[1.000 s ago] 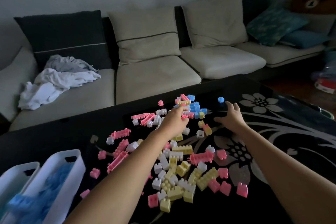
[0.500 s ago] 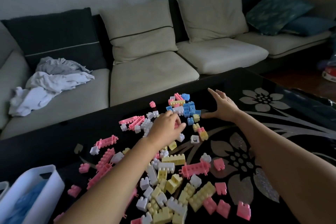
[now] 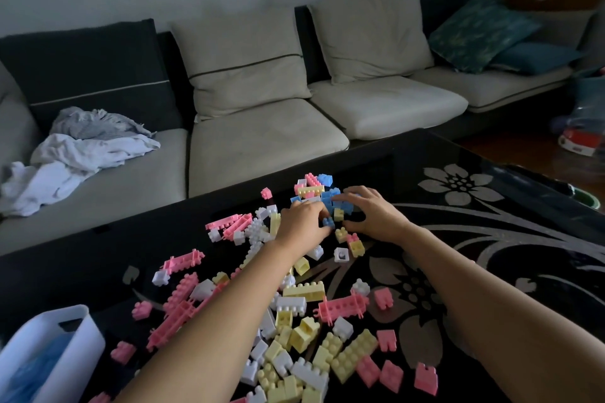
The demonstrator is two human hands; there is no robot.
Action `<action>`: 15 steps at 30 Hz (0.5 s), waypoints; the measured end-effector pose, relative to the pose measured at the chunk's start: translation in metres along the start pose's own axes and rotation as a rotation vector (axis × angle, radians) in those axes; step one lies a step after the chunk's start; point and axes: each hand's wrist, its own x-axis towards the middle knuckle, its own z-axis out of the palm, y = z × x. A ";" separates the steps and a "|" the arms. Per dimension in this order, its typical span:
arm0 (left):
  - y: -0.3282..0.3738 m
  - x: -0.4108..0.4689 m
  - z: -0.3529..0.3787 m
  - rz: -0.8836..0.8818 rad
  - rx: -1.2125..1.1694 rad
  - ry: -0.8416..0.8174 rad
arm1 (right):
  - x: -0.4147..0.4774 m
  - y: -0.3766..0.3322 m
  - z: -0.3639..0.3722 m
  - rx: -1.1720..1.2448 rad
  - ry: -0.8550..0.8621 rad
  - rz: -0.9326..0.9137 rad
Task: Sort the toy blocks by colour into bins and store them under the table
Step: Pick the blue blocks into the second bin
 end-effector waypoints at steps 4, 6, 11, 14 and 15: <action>-0.001 0.011 -0.005 -0.082 -0.011 0.022 | -0.002 -0.004 0.004 -0.074 -0.016 -0.027; -0.001 0.018 -0.004 -0.090 -0.021 -0.015 | -0.003 -0.004 0.005 -0.057 0.017 -0.013; 0.010 0.034 0.001 0.002 0.094 -0.220 | -0.006 -0.005 0.007 -0.075 0.115 0.024; 0.018 0.036 0.005 0.022 0.270 -0.245 | -0.006 -0.007 0.009 -0.116 0.149 0.074; 0.019 0.034 0.007 0.021 0.288 -0.223 | -0.007 -0.009 0.010 -0.127 0.168 0.095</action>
